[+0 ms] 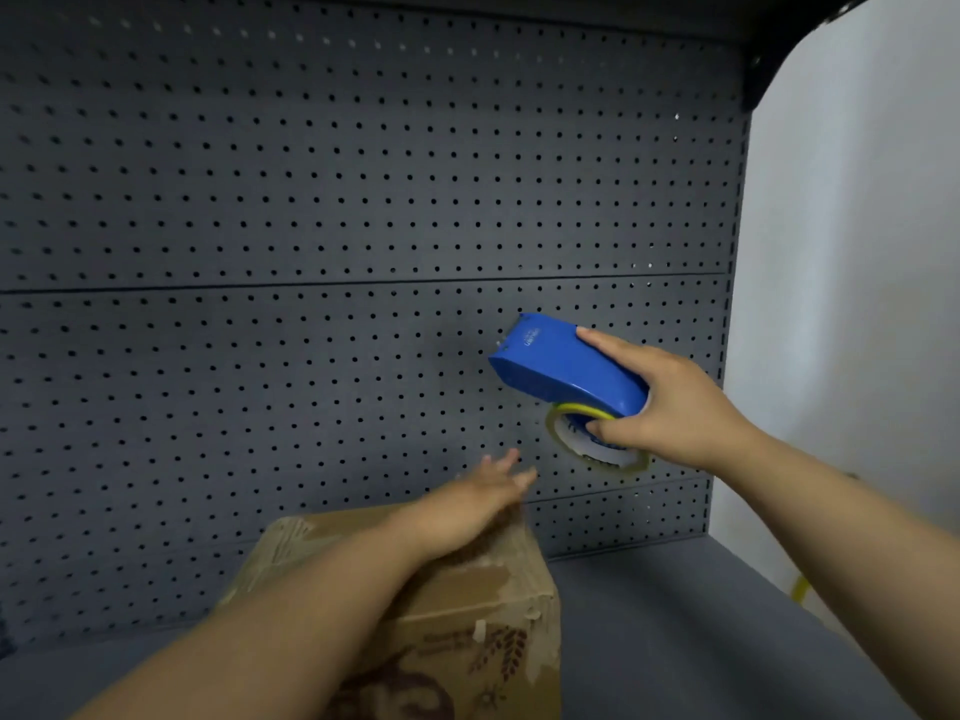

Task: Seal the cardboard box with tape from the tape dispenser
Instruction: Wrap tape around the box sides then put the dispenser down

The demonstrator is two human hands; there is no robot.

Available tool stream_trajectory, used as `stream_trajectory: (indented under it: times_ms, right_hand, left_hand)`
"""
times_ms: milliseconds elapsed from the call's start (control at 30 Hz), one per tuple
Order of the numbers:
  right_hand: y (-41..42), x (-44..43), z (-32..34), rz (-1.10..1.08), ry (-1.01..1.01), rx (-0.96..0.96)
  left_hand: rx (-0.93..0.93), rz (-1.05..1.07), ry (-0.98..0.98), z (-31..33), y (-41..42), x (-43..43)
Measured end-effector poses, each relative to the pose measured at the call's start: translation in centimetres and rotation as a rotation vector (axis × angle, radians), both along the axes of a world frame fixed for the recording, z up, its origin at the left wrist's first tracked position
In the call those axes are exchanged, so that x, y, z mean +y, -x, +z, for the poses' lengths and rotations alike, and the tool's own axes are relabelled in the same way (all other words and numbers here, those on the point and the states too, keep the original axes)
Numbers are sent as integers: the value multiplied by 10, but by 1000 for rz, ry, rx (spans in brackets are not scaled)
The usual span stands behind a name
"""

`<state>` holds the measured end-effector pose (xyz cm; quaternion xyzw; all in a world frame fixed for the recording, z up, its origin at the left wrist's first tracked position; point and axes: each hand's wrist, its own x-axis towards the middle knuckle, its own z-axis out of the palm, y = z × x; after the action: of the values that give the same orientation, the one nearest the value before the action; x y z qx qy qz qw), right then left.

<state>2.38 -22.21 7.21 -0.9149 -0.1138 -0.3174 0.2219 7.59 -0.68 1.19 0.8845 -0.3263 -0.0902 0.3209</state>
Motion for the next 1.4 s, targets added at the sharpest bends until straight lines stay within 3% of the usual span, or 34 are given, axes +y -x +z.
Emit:
stream_trajectory:
  times_ms: [100,167,200,267,467,767,967,1400]
  right_hand:
    - [2,42,8,-24,-16,-66]
    - [3,75,13,-41,-22,-101]
    - [4,91,15,-52,-26,-115]
    - [6,122,18,-79,-41,-138]
    - [12,188,13,-224,62,-191]
    - [38,247,9,-404,146,-180]
    - [56,288,3,-434,74,-91]
    - [143,371,-25,-678,51,-72]
  left_hand:
    - [352,320,660,34,-24,28]
    - [602,284,881,58,-45,53]
    - [687,229,901,70,-52,66]
    - [738,114,871,91,-59,89]
    - [628,-3,843,117,-77,136]
    - [480,-66,727,128,-74,180]
    - [406,-97,691,130,-62,205]
    - [304,-147,616,120,19,226]
